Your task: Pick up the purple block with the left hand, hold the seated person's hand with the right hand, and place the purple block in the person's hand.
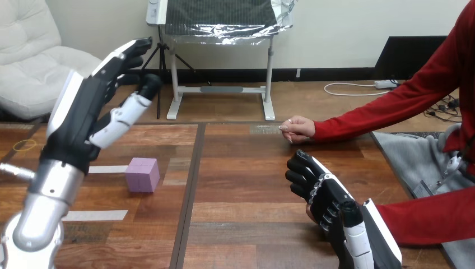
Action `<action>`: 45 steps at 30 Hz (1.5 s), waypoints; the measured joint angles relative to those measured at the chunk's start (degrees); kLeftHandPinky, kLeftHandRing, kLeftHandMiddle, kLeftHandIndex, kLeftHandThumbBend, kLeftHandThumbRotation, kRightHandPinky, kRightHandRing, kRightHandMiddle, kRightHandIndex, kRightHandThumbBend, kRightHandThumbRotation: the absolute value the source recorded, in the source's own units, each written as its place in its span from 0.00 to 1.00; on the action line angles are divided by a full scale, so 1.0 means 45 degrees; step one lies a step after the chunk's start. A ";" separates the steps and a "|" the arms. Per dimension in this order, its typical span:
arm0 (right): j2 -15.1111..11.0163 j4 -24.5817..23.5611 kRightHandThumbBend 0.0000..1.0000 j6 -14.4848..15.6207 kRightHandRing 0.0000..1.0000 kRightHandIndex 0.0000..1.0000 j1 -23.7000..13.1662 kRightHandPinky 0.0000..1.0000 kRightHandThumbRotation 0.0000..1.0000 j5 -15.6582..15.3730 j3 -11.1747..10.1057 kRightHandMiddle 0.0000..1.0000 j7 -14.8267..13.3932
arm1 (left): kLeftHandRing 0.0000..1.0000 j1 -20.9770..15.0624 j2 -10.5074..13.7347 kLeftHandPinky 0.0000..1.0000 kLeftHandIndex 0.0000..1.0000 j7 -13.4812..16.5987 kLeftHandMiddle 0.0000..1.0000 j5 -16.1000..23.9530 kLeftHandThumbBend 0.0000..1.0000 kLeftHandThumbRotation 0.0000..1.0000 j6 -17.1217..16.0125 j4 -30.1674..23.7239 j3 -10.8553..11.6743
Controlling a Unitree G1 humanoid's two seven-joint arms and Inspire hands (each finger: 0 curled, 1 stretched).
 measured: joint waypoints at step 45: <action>0.0075 -0.0008 0.81 0.0033 0.91 0.89 -0.0003 0.93 1.00 -0.0107 0.0326 0.89 -0.0031 | 0.91 -0.3630 0.1341 1.00 0.89 0.0145 0.92 0.5300 0.63 0.59 0.0693 0.5419 -0.2802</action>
